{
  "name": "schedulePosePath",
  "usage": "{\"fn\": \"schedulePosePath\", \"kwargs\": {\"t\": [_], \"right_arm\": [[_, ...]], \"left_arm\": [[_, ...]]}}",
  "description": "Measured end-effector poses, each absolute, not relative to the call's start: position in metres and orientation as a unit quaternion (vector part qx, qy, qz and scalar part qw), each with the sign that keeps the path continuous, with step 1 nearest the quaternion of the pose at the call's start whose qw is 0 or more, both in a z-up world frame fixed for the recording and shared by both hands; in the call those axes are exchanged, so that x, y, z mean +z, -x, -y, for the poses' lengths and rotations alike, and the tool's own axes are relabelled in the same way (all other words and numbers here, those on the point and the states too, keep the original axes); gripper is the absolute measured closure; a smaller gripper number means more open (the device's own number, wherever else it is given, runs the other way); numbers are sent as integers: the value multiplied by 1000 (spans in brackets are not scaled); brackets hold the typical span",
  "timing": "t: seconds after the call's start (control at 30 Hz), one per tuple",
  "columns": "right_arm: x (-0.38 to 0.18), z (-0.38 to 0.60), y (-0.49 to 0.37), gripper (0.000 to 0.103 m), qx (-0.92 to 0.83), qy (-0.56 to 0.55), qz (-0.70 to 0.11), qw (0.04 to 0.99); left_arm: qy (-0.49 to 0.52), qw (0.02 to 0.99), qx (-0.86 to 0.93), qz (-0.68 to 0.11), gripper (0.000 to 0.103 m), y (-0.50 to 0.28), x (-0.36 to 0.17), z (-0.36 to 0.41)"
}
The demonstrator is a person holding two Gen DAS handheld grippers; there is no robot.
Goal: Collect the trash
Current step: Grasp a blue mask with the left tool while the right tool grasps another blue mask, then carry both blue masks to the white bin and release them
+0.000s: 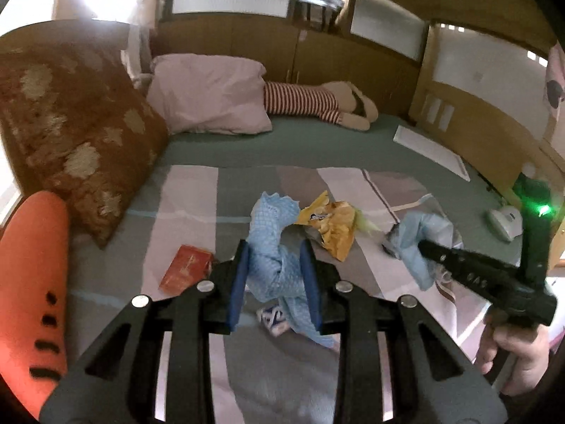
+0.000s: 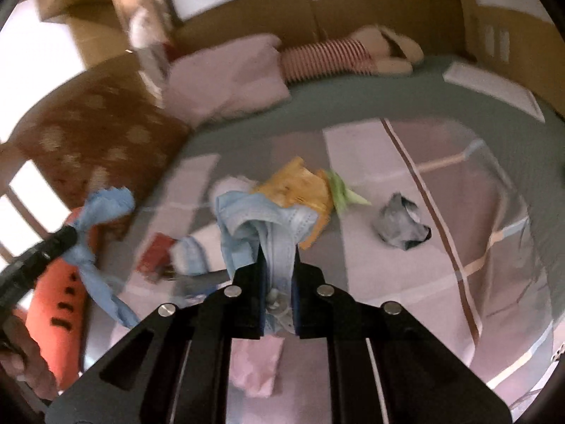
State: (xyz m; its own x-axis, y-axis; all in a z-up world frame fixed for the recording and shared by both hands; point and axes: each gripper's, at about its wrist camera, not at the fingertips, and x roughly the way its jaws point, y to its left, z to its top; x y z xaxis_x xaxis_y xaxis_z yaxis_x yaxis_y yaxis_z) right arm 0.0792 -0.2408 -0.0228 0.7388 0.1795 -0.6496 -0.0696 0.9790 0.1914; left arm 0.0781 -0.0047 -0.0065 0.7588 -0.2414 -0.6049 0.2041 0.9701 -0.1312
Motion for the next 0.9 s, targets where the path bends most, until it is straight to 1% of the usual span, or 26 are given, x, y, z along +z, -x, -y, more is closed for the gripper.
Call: {"fn": "schedulePosePath", "kwargs": {"t": [0.17, 0.3, 0.43, 0.9], "right_arm": [[-6, 215, -14, 91, 85, -46, -304, 948], [-13, 204, 9, 91, 74, -23, -295, 952], [-17, 199, 10, 91, 63, -2, -298, 952], [-22, 204, 5, 91, 60, -8, -307, 950]], "left_arm": [[40, 937, -107, -330, 73, -33, -15, 1], [35, 936, -104, -335, 73, -16, -23, 4], [21, 935, -110, -336, 72, -10, -27, 13], [17, 932, -114, -344, 72, -16, -33, 20]]}}
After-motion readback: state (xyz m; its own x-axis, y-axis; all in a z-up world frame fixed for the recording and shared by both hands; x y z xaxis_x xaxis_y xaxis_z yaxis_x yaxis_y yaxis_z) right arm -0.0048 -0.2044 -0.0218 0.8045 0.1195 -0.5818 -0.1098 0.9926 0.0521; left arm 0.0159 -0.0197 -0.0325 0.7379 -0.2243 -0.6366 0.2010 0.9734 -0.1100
